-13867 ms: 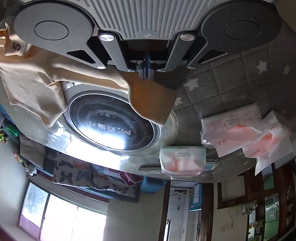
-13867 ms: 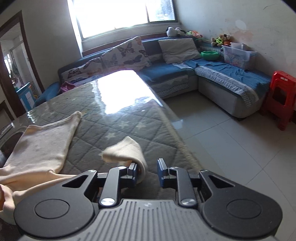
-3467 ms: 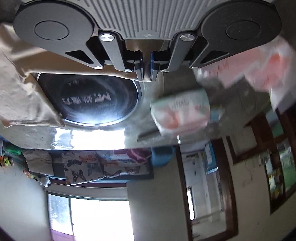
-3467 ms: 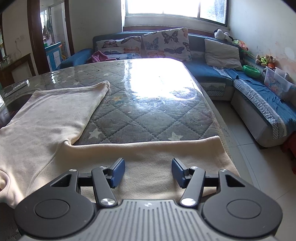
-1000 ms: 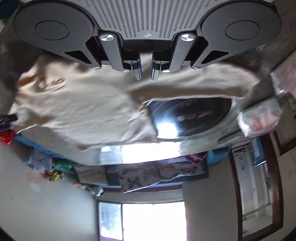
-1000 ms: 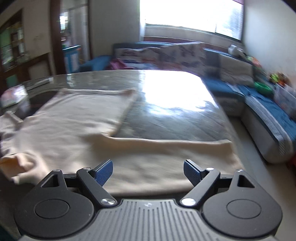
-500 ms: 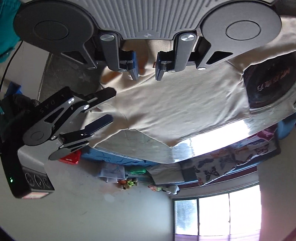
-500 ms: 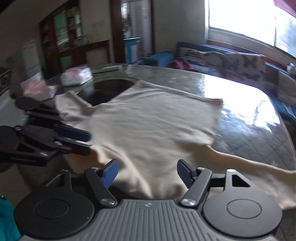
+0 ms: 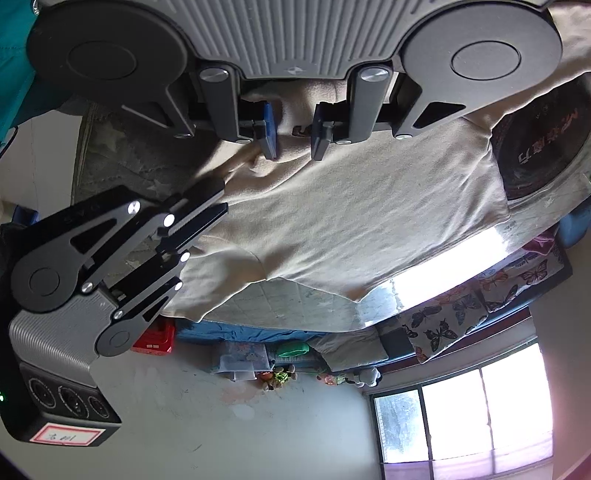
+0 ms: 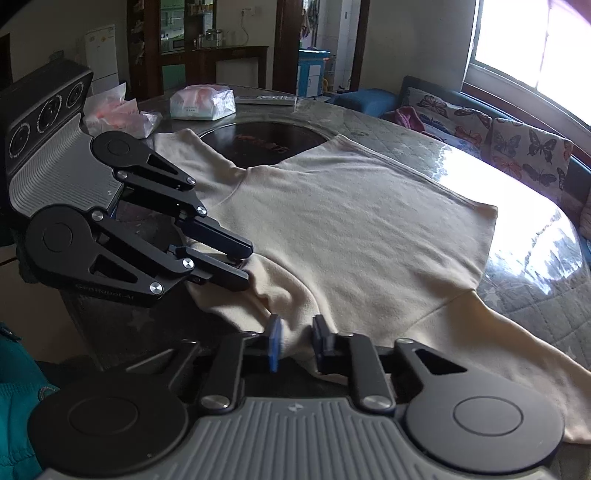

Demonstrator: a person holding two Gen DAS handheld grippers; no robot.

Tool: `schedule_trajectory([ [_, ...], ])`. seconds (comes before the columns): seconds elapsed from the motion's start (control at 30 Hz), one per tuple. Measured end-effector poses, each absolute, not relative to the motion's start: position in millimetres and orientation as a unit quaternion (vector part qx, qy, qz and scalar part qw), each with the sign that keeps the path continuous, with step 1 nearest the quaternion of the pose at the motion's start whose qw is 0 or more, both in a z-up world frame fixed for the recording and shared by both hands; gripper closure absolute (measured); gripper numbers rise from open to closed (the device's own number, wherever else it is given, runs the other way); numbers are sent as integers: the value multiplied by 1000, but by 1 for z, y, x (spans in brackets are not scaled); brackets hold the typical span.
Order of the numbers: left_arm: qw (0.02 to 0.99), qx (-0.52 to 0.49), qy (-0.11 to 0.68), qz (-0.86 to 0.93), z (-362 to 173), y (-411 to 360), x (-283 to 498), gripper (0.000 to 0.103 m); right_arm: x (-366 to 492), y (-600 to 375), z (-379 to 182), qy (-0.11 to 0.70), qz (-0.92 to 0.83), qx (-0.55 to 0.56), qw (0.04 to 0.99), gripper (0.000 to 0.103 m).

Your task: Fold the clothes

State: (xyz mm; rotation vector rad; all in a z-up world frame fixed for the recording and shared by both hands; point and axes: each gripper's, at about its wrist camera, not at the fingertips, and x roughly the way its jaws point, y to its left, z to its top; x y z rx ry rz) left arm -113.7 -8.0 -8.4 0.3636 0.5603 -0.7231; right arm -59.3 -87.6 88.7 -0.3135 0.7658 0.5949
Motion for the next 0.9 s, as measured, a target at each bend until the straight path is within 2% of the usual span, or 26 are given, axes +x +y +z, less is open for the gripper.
schedule_trajectory([
  [0.03, 882, 169, 268, -348, -7, -7, -113, 97, -60, -89, 90, 365, 283, -148, 875, 94],
  [0.1, 889, 152, 261, -345, -2, -3, -114, 100, -61, -92, 93, 361, 282, -140, 878, 95],
  [0.47, 900, 73, 256, -346, 7, 16, -114, 101, -60, -112, 97, 370, 286, -83, 880, 95],
  [0.57, 901, 66, 252, -348, 10, 15, -111, 101, -62, -108, 102, 355, 286, -94, 885, 86],
  [0.6, 901, 66, 252, -347, 10, 15, -111, 101, -64, -106, 104, 347, 289, -107, 886, 74],
  [0.63, 900, 65, 254, -347, 10, 15, -110, 101, -66, -103, 104, 343, 291, -117, 885, 68],
  [0.67, 900, 63, 255, -347, 9, 15, -109, 101, -68, -100, 103, 340, 294, -130, 884, 68],
  [0.77, 900, 61, 258, -346, 8, 17, -110, 101, -73, -90, 97, 335, 302, -161, 878, 71],
  [0.83, 899, 61, 258, -348, 7, 18, -112, 101, -76, -86, 93, 337, 303, -175, 874, 95],
  [0.9, 897, 67, 261, -349, 6, 18, -114, 101, -77, -86, 92, 340, 303, -176, 873, 97],
])
